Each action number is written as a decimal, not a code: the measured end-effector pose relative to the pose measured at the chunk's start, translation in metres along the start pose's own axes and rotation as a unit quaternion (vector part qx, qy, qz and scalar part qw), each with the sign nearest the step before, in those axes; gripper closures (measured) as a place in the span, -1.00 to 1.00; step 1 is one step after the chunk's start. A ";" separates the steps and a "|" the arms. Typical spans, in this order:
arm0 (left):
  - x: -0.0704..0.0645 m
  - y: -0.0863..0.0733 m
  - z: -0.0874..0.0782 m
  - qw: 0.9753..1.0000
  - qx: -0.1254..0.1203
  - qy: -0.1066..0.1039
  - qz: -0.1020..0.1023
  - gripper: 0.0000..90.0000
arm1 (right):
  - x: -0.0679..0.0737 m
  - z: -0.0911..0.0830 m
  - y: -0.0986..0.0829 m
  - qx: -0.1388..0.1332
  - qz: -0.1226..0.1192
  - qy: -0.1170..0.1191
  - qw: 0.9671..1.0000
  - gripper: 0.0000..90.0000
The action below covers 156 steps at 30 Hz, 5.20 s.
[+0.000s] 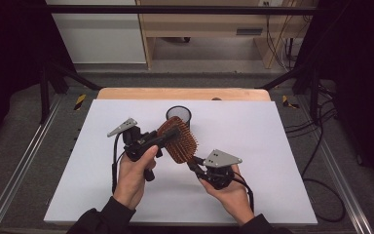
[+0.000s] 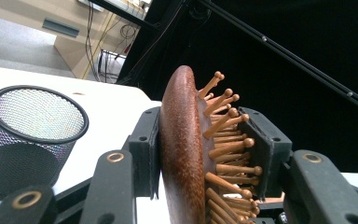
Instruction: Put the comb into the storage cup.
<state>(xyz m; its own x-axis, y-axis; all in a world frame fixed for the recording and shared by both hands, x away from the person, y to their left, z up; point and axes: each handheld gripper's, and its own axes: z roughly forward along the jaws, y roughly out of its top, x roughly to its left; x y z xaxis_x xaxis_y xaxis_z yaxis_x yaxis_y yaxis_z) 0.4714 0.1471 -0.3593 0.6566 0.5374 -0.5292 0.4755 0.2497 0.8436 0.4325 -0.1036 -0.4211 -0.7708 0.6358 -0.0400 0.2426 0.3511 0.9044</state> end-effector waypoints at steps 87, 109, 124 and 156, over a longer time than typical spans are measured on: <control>0.015 0.092 0.018 0.996 -0.055 0.052 0.051 0.17 | -0.071 -0.086 -0.061 -0.088 0.073 -0.135 0.984 -0.88; 0.031 0.117 0.035 0.992 -0.084 0.069 0.058 0.16 | -0.083 -0.105 -0.070 -0.102 0.083 -0.150 0.980 -0.90; 0.050 0.122 0.037 0.990 -0.104 0.079 0.056 0.16 | -0.082 -0.103 -0.070 -0.094 0.080 -0.147 0.981 -0.90; 0.069 0.123 0.052 0.986 -0.098 0.112 0.077 0.16 | -0.081 -0.102 -0.071 -0.091 0.074 -0.144 0.983 -0.89</control>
<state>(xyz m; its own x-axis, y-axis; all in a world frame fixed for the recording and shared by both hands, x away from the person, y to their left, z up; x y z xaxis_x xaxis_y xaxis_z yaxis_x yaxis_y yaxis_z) 0.6059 0.1727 -0.2974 0.5564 0.7396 -0.3787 0.2438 0.2904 0.9253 0.4179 -0.2501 -0.4383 -0.5294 0.8484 0.0033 0.2097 0.1271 0.9695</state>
